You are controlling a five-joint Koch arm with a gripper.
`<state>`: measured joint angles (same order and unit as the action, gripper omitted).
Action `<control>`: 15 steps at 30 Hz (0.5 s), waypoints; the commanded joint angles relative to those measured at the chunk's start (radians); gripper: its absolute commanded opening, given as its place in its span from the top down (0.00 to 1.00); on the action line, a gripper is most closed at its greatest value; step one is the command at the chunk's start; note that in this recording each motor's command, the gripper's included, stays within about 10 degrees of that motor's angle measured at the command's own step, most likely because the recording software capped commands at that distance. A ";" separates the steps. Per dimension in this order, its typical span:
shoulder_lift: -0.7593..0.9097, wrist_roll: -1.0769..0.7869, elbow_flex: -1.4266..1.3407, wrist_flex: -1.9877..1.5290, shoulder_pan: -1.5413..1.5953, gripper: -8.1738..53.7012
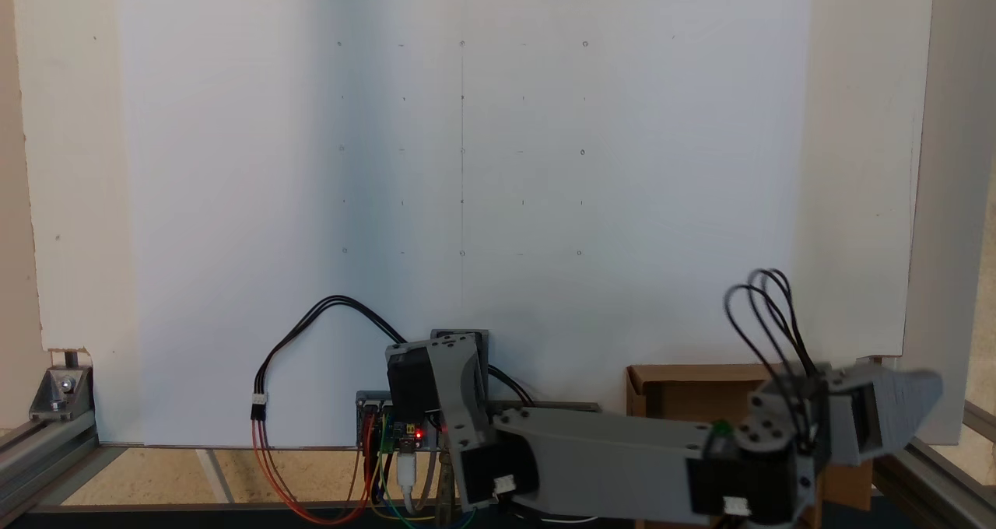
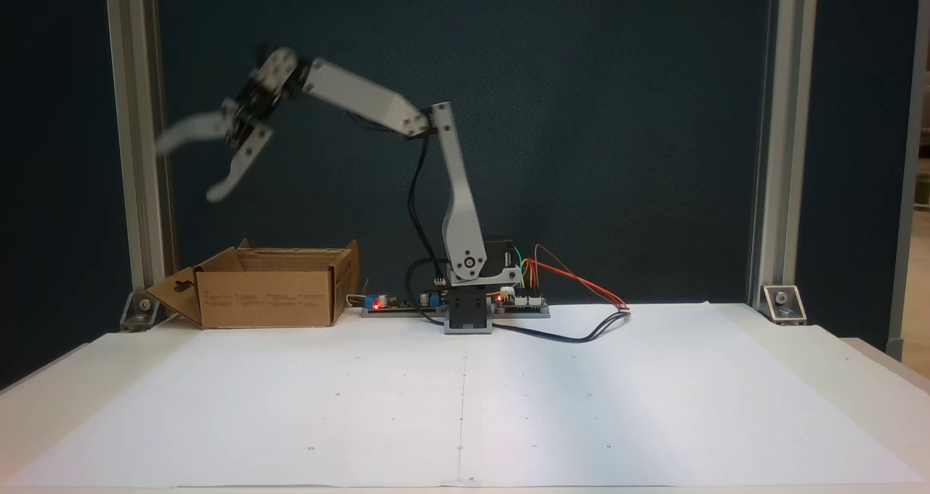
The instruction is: Grasp a green dice and put it in the bin.
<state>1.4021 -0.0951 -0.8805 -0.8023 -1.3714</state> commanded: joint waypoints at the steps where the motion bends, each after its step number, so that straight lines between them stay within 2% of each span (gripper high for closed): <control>1: 0.089 0.048 0.052 0.028 0.149 0.15; 10: 0.241 0.094 0.003 0.026 0.746 0.15; 15: 0.426 0.121 -0.233 0.041 1.052 0.14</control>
<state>1.7487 -0.0215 -1.1259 -0.8023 -0.3973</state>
